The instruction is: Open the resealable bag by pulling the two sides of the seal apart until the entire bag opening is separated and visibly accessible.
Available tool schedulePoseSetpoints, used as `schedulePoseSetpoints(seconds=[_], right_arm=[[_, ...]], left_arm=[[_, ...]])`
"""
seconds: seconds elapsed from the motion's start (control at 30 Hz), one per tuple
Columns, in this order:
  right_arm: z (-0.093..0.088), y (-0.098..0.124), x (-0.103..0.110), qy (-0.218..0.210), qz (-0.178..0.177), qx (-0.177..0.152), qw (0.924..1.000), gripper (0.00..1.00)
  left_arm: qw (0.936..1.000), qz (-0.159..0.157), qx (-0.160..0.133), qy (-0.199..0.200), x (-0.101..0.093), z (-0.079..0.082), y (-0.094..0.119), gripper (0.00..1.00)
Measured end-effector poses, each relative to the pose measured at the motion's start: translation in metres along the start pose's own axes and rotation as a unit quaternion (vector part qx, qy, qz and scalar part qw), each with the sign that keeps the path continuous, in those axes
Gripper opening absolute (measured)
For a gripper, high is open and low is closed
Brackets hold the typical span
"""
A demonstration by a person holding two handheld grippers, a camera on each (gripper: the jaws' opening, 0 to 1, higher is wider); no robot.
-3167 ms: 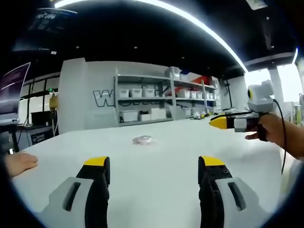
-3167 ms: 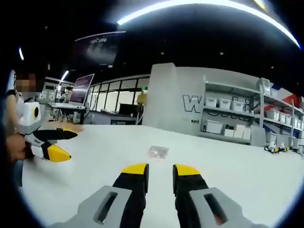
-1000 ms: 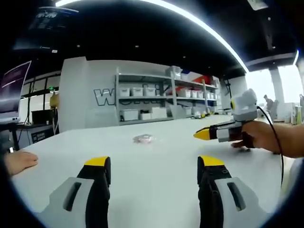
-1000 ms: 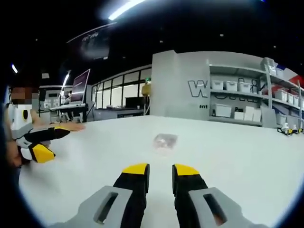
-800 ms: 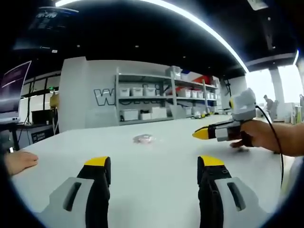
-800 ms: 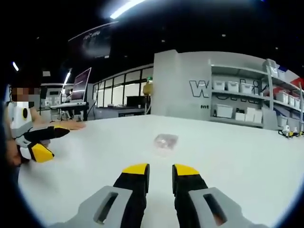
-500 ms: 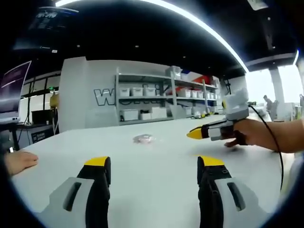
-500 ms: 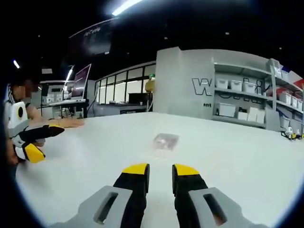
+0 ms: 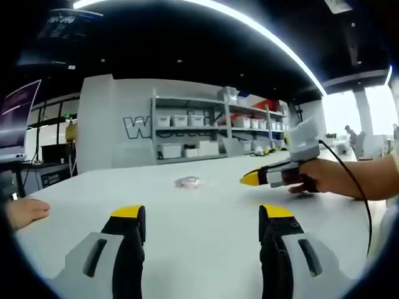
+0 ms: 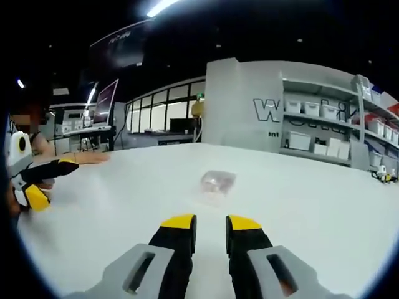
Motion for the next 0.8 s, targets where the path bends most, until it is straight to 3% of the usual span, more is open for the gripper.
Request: schedulePoseSetpoints(seconds=[0.47,0.8], right_arm=[[0.001,-0.008,-0.002,0.007,-0.002,0.002,1.0,0.16],[-0.002,-0.032,-0.015,0.026,-0.003,0.018,0.9995,0.14]], left_arm=[[1.0,0.002,0.001,-0.001,0.002,-0.001,0.001,0.74],[1.0,0.001,0.004,-0.006,0.001,-0.003,0.001,0.74]])
Point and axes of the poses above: the point that each gripper's makers call its tool centre point, and the gripper's own axes: y roughly backward along the fingers, x roughly to its left, z roughly out of its top, the point moved 1 cm from there along y, roughly backward along the fingers, and after that the axes turned 4 degrees about z, right-handed, at the moved point
